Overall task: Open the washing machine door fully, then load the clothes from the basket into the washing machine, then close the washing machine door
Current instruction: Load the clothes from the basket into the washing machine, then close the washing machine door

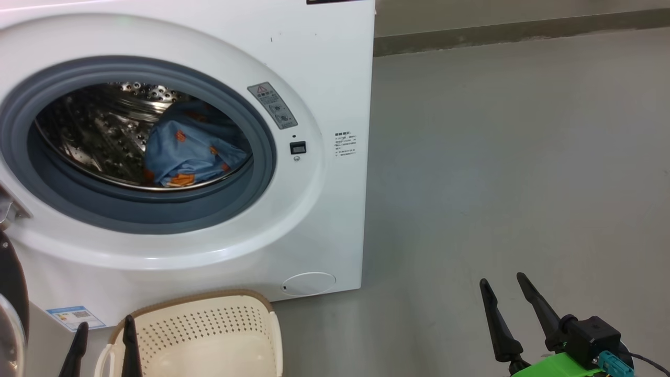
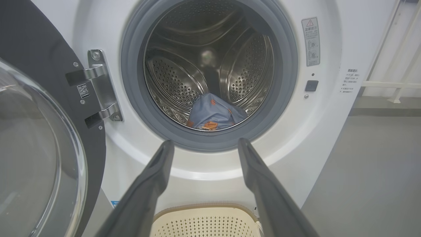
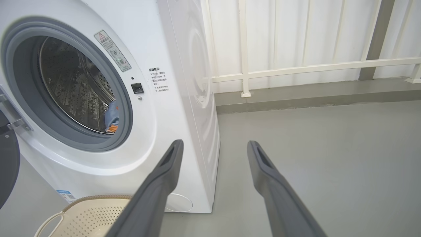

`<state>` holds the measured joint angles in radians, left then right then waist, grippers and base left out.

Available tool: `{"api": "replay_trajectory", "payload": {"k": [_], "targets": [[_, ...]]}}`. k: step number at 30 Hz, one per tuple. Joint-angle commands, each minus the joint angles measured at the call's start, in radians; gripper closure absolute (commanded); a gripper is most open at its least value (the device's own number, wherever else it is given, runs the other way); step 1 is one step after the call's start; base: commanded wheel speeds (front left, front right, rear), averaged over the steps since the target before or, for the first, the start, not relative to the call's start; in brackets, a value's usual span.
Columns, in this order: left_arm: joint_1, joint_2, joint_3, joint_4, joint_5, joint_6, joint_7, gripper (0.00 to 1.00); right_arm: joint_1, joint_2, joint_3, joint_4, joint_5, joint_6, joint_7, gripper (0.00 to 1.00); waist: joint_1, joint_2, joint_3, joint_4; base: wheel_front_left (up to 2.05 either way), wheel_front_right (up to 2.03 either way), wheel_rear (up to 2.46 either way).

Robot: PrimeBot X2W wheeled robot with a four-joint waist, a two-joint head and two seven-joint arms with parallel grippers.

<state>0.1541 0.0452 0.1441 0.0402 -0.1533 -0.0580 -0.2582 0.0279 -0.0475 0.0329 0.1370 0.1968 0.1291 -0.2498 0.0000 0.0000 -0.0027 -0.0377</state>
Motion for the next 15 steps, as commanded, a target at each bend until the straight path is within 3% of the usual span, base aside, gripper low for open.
{"api": "replay_trajectory", "payload": {"k": [1, 8, 15], "targets": [[-0.048, 0.005, 0.037, -0.018, 0.01, -0.003, -0.004, 0.0, -0.023, -0.003, 0.026, -0.022, 0.002, 0.002, -0.012, 0.0, 0.0, 0.0, -0.001, 0.001, 0.0, 0.0, 0.0], [-0.052, 0.005, 0.044, -0.014, 0.012, -0.004, -0.004, 0.0, -0.023, -0.003, 0.024, -0.023, 0.003, 0.002, -0.012, 0.0, 0.0, 0.0, 0.002, 0.004, -0.09, 0.09, 0.0], [-0.056, 0.005, 0.048, -0.007, 0.014, -0.008, -0.004, 0.0, -0.022, -0.003, 0.023, -0.023, 0.004, 0.002, -0.012, 0.0, 0.0, 0.0, 0.005, 0.005, -0.93, 0.93, 0.0]]}}
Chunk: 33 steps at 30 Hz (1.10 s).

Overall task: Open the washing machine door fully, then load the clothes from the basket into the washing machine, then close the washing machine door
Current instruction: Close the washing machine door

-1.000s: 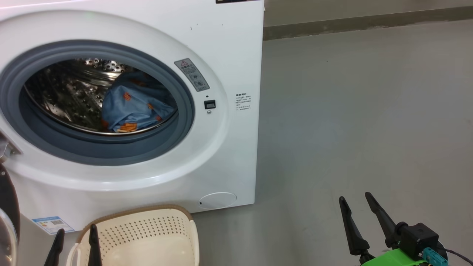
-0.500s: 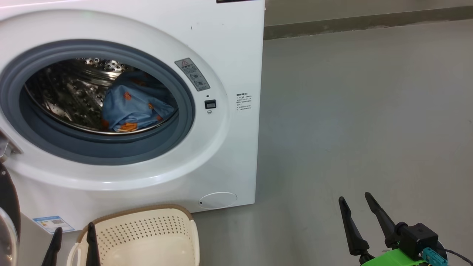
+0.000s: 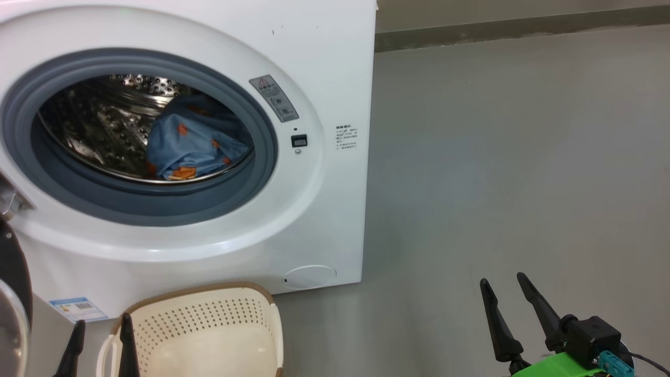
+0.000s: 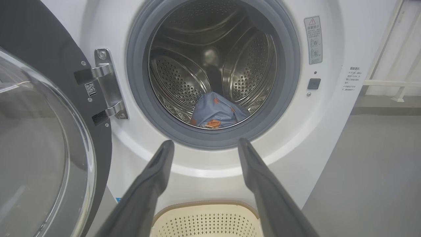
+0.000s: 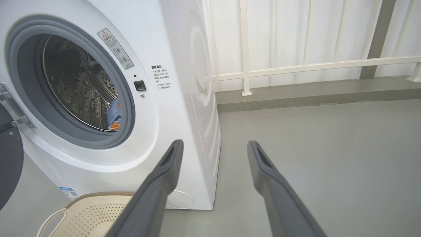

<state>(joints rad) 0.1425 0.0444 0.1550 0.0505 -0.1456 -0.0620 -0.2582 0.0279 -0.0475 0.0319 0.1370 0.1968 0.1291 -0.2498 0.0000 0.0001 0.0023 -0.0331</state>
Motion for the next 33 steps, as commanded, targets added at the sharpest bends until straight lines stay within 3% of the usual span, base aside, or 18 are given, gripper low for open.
{"api": "replay_trajectory", "payload": {"k": [1, 18, 33], "targets": [[-0.046, 0.006, 0.038, -0.017, 0.006, -0.004, -0.004, 0.0, -0.022, -0.003, 0.024, -0.023, 0.004, 0.002, -0.012, 0.0, 0.0, -0.0001, 0.0, 0.0, -1.48, 1.48, 0.0], [-0.062, 0.006, 0.044, -0.014, -0.003, -0.004, -0.004, 0.0, -0.026, -0.003, 0.018, -0.028, 0.0, 0.002, -0.012, 0.0, 0.0, -0.0001, 0.012, 0.008, -1.78, 1.78, 0.0], [-0.064, 0.006, 0.035, -0.014, -0.009, -0.004, -0.004, 0.0, -0.032, -0.003, 0.016, -0.024, -0.002, 0.002, -0.012, 0.0, 0.0, -0.0001, 0.015, 0.013, -0.24, 0.24, 0.0]]}}
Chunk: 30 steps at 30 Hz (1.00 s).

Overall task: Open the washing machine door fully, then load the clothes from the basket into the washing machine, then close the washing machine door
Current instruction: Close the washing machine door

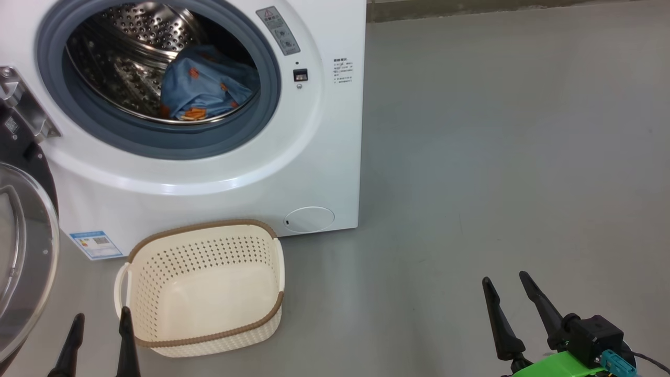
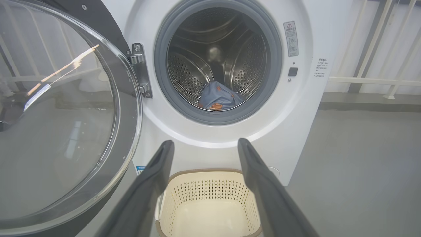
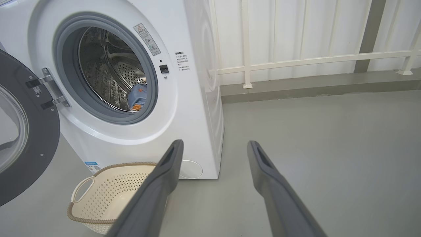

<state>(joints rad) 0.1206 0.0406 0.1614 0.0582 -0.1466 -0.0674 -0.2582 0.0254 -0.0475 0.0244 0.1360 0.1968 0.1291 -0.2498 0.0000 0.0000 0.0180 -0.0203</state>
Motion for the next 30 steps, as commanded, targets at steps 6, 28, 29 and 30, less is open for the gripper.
{"api": "replay_trajectory", "payload": {"k": [6, 28, 29, 30], "targets": [[-0.04, 0.01, 0.024, -0.024, -0.007, 0.004, -0.004, 0.0, -0.031, -0.003, 0.024, -0.023, -0.002, 0.002, -0.012, 0.0, 0.0, 0.0, 0.001, 0.005, 0.0, 0.0, 0.0], [-0.037, 0.01, 0.009, -0.022, -0.021, -0.001, -0.004, 0.0, -0.026, -0.003, 0.031, -0.015, -0.011, 0.002, -0.012, 0.0, 0.0, 0.0, -0.011, 0.082, 0.0, 0.0, 0.0], [-0.034, 0.01, 0.008, -0.023, -0.02, 0.001, -0.004, 0.0, -0.025, -0.003, 0.032, -0.014, -0.011, 0.002, -0.012, 0.0, 0.0, 0.0, -0.013, 0.092, 0.0, 0.0, 0.0], [-0.031, 0.01, 0.007, -0.024, -0.022, 0.003, -0.004, 0.0, -0.025, -0.003, 0.032, -0.013, -0.011, 0.002, -0.012, 0.0, 0.0, 0.0, -0.016, 0.101, 0.0, 0.0, 0.0]]}}
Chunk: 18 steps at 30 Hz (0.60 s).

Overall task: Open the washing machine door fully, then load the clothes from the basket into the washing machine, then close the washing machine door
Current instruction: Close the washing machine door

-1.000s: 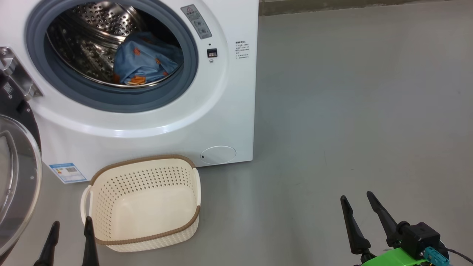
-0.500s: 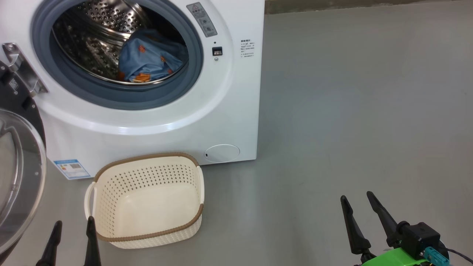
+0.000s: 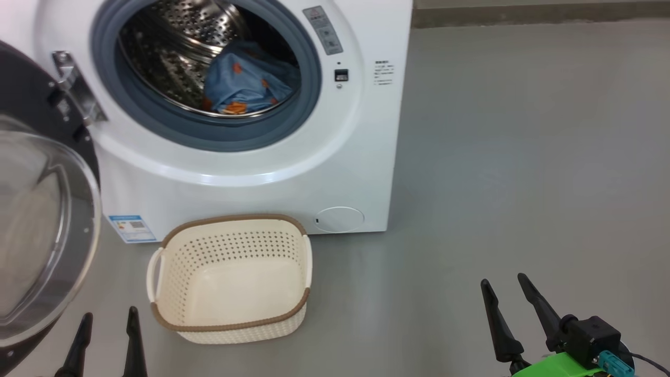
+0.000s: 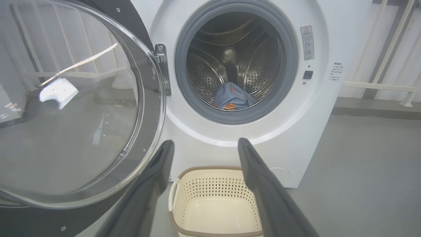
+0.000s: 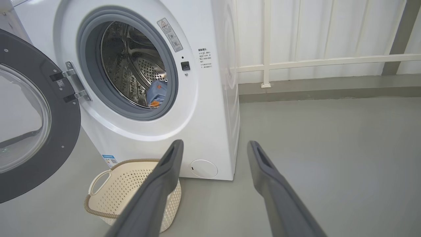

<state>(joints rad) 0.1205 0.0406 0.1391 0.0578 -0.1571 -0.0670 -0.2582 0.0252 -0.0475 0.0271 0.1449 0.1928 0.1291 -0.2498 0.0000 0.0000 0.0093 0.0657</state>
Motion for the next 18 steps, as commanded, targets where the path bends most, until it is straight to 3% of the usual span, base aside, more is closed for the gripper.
{"api": "replay_trajectory", "payload": {"k": [1, 18], "targets": [[-0.027, 0.01, 0.029, -0.025, -0.012, 0.004, -0.004, 0.0, -0.024, -0.003, 0.029, -0.021, -0.008, 0.002, -0.012, 0.0, 0.0, 0.0, -0.009, 0.025, 0.0, 0.0, 0.0], [-0.013, 0.01, 0.022, -0.031, -0.02, 0.029, -0.004, 0.0, -0.025, -0.003, 0.034, -0.017, -0.005, 0.002, -0.011, 0.0, 0.0, 0.0, -0.007, 0.182, 0.0, 0.0, 0.0]]}}
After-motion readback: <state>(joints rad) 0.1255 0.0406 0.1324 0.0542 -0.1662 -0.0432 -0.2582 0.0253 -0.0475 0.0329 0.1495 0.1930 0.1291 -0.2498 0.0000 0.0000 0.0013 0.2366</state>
